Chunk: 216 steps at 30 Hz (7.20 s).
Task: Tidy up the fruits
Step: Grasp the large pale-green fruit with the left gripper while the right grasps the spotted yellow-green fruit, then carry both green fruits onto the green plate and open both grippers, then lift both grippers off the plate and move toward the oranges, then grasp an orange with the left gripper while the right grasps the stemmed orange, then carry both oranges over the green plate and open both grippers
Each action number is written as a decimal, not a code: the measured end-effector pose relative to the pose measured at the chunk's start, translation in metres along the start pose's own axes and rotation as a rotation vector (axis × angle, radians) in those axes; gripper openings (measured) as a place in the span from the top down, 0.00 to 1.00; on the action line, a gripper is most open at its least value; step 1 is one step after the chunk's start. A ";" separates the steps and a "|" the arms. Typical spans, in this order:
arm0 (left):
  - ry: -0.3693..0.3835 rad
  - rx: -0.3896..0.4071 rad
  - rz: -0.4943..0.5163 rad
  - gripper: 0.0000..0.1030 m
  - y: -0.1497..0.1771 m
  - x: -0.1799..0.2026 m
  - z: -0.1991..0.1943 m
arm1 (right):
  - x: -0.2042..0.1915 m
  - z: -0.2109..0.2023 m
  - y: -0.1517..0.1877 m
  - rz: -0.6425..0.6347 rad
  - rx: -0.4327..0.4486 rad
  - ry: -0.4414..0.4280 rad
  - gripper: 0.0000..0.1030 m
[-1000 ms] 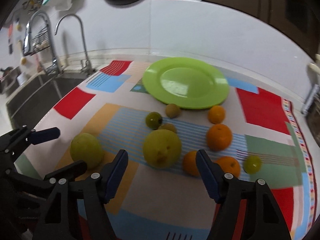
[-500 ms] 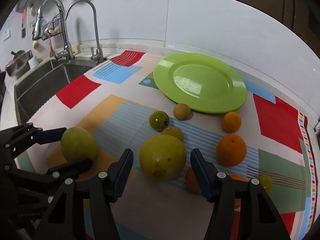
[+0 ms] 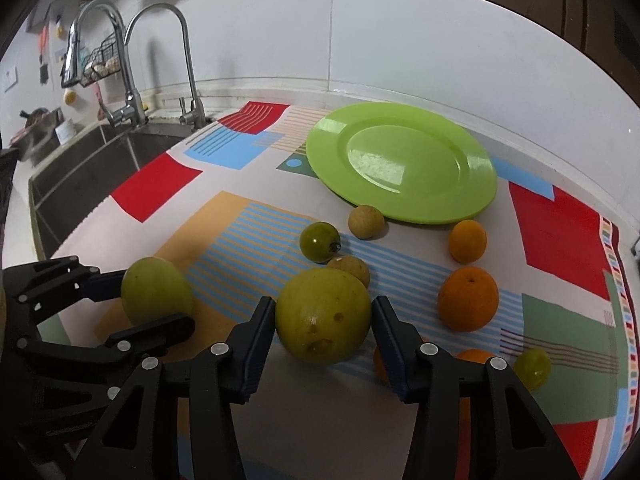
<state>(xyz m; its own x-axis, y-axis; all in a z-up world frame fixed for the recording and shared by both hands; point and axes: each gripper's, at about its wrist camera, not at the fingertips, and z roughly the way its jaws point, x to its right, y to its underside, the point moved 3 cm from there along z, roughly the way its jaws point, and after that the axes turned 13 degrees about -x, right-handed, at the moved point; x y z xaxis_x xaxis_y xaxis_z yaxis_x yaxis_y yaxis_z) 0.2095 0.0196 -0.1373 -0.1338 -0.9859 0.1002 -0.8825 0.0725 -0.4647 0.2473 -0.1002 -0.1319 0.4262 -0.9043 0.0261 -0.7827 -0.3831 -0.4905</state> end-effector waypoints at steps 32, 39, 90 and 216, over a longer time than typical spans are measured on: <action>0.001 0.181 0.149 0.52 -0.120 0.037 -0.029 | 0.070 -0.051 -0.070 0.063 0.150 0.035 0.51; 0.007 0.140 0.175 0.52 -0.155 0.038 0.010 | 0.090 -0.019 -0.099 0.047 0.104 0.024 0.51; -0.051 -0.005 0.255 0.42 -0.194 0.031 0.083 | 0.116 0.071 -0.115 0.052 -0.101 -0.068 0.47; 0.079 0.175 0.215 0.66 -0.067 0.071 -0.062 | 0.068 -0.090 0.017 0.125 0.172 0.020 0.59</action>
<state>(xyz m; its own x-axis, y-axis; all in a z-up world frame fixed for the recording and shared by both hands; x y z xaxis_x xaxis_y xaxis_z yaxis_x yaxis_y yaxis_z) 0.2313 -0.0456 -0.0447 -0.3504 -0.9354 0.0484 -0.7396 0.2446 -0.6271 0.2227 -0.1853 -0.0603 0.3201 -0.9470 -0.0285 -0.7392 -0.2308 -0.6327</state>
